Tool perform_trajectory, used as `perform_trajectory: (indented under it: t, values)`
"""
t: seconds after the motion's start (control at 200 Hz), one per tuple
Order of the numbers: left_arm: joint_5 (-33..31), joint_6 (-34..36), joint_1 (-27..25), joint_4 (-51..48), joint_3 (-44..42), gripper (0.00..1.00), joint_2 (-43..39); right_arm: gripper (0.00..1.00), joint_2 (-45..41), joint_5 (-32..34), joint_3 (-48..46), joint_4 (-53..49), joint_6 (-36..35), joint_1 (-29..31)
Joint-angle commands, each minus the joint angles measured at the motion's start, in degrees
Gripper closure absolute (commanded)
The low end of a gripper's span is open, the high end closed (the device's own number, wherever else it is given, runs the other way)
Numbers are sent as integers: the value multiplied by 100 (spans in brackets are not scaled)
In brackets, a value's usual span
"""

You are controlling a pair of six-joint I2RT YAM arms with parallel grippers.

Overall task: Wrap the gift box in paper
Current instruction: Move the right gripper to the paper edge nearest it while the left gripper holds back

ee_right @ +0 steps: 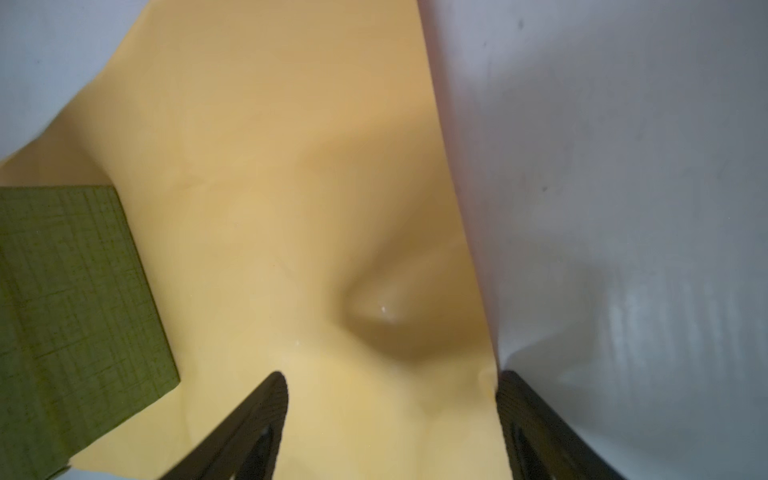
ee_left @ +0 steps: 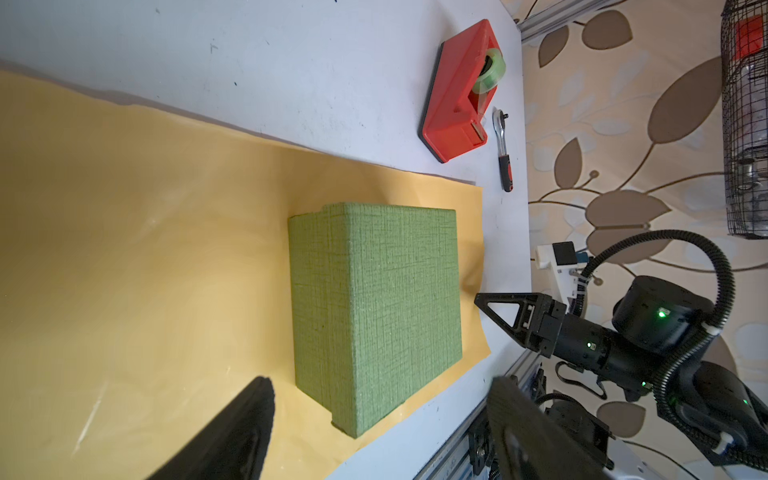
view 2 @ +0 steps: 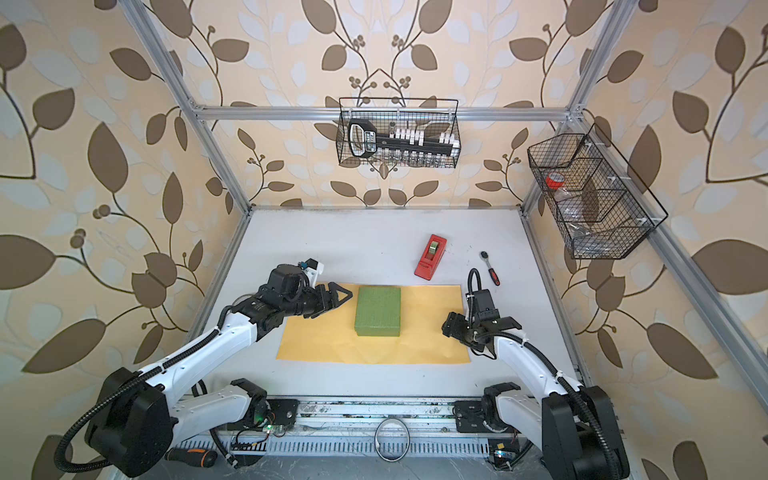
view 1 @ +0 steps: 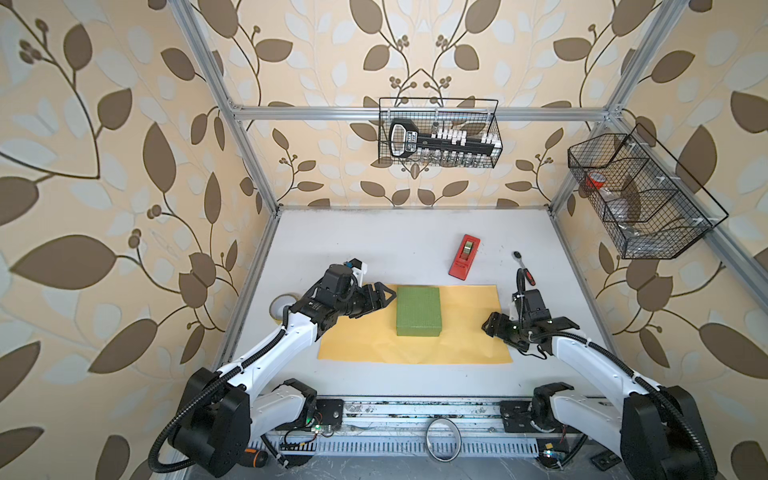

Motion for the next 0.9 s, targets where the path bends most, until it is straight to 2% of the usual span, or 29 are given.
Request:
perform_trajectory:
  t: [0.0,0.27,0.44,0.515,0.605,0.635,0.805,0.895]
  values:
    - [156,119,-34,19,228,18,-81,22,-255,-661,-146,-305,72,-47]
    - [200,97,-37,36,222,18,-55,23,-723,-1463,-516,708,-153,-242]
    - [225,57,-42,36,182,18,-60,24,-798,-1457,-645,1140,-91,-248]
    - [245,42,-37,36,184,18,-81,25,-971,-981,-635,814,57,-206]
    - [240,32,-46,3,182,18,-90,21,-1286,566,-329,-325,374,210]
    - [223,20,-46,1,186,18,-90,18,-1385,882,-251,-593,549,332]
    - [206,-45,-64,-78,238,18,-3,12,-1927,1267,-365,-1453,1426,910]
    - [244,-55,-81,-87,222,18,-10,11,-2125,1388,-388,-1885,1512,1004]
